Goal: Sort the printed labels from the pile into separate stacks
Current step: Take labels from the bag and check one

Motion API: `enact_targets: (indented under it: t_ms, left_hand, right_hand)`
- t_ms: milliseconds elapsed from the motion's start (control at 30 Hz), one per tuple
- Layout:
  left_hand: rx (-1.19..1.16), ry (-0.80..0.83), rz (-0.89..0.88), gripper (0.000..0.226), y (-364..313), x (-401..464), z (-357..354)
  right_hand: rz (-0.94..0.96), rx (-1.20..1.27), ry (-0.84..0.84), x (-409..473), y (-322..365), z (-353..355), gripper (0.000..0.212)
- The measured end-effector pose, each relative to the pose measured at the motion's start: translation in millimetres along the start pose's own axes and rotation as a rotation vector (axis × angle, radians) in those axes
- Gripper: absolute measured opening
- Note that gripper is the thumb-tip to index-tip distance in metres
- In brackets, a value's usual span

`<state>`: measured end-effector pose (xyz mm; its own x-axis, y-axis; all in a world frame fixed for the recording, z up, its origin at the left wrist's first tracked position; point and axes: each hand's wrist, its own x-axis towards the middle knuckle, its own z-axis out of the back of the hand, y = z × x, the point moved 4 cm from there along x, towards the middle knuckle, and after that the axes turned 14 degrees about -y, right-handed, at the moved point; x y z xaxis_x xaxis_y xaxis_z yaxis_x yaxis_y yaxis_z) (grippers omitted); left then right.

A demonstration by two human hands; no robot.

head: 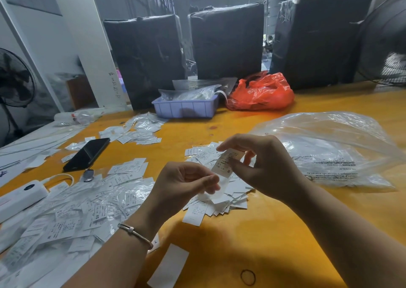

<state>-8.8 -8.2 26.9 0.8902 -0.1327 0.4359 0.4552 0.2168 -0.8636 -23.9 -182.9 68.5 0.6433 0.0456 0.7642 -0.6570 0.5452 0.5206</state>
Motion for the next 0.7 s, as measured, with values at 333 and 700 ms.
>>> enact_targets:
  t_ms: [333, 700]
  left_hand:
    - [0.020, 0.007, 0.032, 0.023, 3, 0, -3]
    - [-0.011, -0.044, 0.064, 0.019, 6, 2, -1]
  right_hand:
    - [-0.049, 0.054, 0.031, 0, -7, -5, 0.024]
    - [-0.141, 0.135, 0.142, -3, -9, -14, 0.017]
